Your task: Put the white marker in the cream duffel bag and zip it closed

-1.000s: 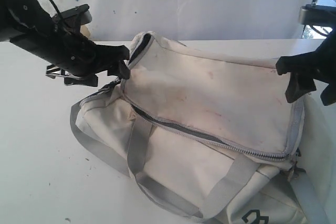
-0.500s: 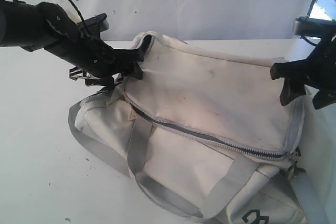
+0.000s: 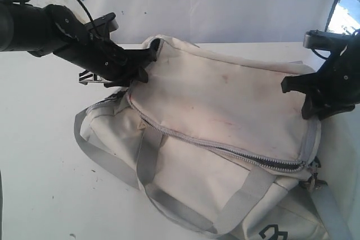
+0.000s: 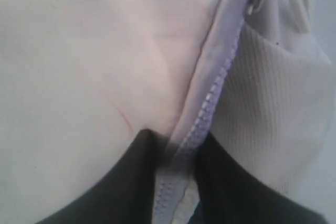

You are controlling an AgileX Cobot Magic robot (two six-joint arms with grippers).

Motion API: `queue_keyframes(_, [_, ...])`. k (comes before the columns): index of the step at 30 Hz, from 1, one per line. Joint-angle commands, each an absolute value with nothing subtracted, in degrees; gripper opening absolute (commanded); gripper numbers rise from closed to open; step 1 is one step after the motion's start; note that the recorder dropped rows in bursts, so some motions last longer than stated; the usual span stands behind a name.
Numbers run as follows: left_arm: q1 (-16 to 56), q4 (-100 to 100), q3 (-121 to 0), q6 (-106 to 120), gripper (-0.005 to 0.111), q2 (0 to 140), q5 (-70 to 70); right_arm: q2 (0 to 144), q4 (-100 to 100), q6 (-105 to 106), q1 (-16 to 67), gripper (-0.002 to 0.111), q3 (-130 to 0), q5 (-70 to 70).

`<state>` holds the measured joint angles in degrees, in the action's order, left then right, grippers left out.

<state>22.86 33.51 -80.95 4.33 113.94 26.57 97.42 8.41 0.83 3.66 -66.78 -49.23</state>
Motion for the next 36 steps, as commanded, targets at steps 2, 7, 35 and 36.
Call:
queue_keyframes(2, [23.01,35.11,-81.37,4.89,0.008,113.71,23.10,97.51,9.44,2.84,3.34,0.000,-66.53,-48.85])
queue_keyframes(7, [22.62,35.11,-82.12,7.74,0.000,113.71,21.88,97.51,12.91,2.56,3.34,0.000,-66.53,-50.62])
queue_keyframes(35, [14.63,27.92,-91.38,10.74,0.071,114.16,41.63,97.51,24.08,1.30,4.57,0.000,-66.53,-47.68])
queue_keyframes(36, [14.34,27.92,-91.38,10.74,0.074,113.81,42.49,97.51,24.08,1.30,4.57,0.000,-66.53,-47.57])
